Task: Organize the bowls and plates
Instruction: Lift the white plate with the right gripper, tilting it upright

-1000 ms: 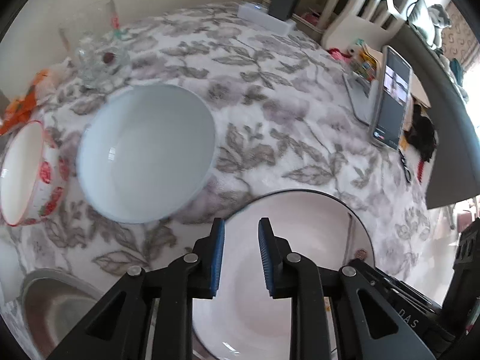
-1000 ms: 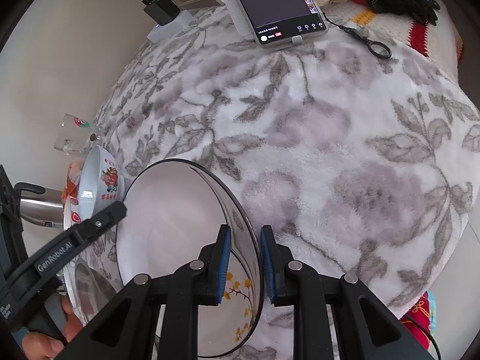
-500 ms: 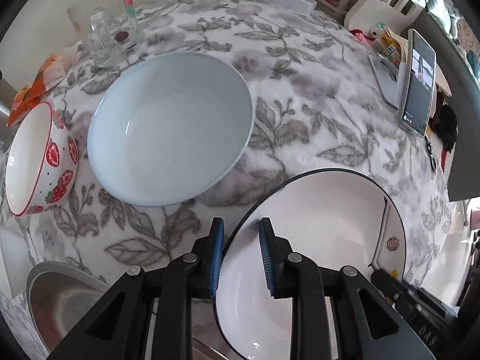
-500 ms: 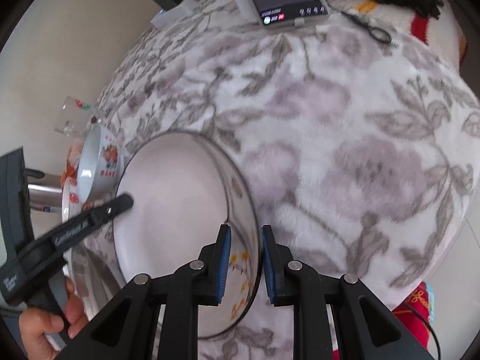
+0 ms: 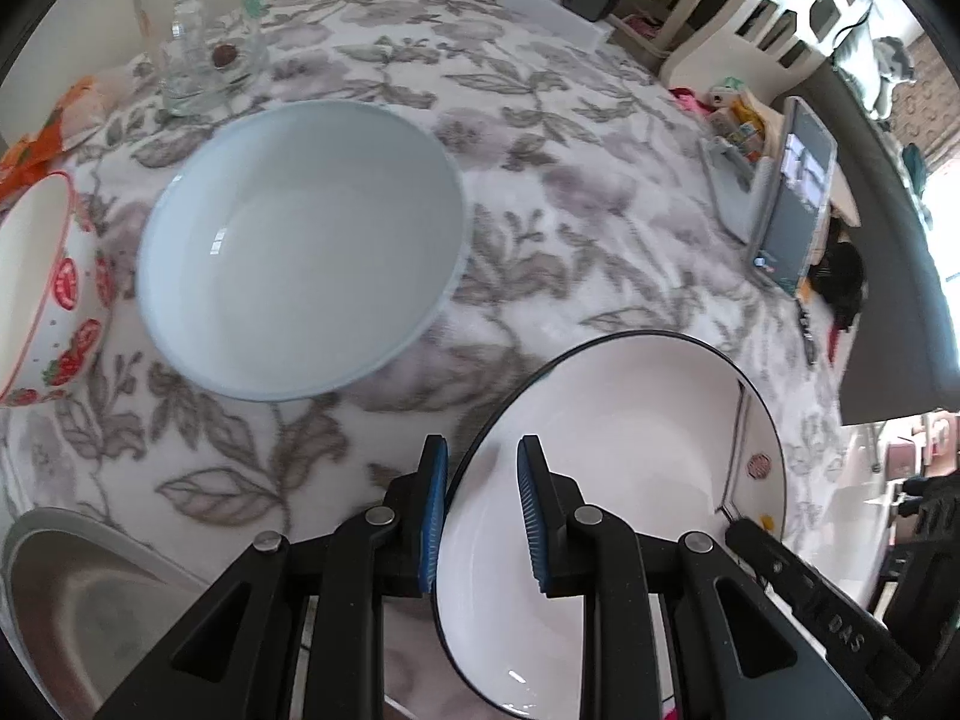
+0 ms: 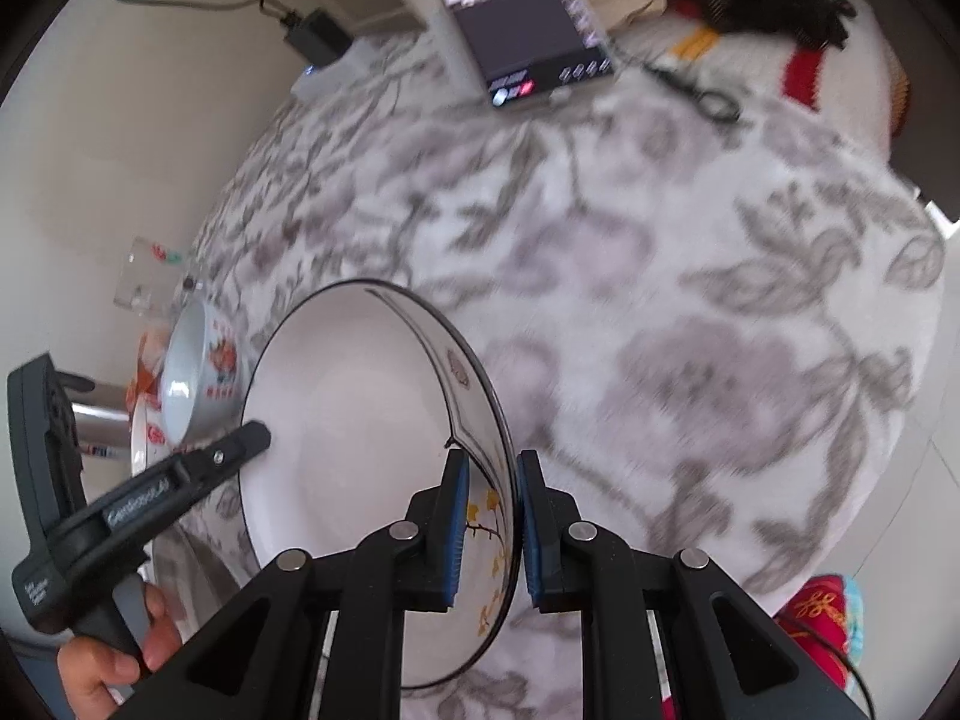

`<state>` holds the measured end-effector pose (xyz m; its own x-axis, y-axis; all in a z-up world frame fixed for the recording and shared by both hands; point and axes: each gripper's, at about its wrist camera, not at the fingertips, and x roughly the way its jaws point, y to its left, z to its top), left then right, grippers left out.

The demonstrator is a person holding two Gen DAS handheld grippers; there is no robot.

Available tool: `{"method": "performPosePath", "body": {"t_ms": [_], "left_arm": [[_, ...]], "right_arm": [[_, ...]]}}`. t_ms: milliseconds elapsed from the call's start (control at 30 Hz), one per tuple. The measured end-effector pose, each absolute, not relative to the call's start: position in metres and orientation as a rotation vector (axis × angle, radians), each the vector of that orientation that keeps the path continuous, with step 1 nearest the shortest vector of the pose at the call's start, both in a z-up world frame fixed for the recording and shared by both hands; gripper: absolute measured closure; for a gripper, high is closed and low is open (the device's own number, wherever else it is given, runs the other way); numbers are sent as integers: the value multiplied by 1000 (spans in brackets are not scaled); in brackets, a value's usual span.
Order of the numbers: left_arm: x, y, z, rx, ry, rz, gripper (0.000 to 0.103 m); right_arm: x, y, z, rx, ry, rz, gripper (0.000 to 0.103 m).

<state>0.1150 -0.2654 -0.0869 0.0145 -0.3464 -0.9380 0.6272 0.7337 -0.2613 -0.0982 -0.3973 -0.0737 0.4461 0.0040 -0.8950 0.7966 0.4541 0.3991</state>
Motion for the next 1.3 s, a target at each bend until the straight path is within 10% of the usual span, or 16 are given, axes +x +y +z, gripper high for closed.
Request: {"method": "performPosePath", "body": {"t_ms": [1300], "left_arm": [[108,-156,-6,-90,1216,-742,79]], "right_arm": [[-77,-354,-30,932,903,-390,86]]}}
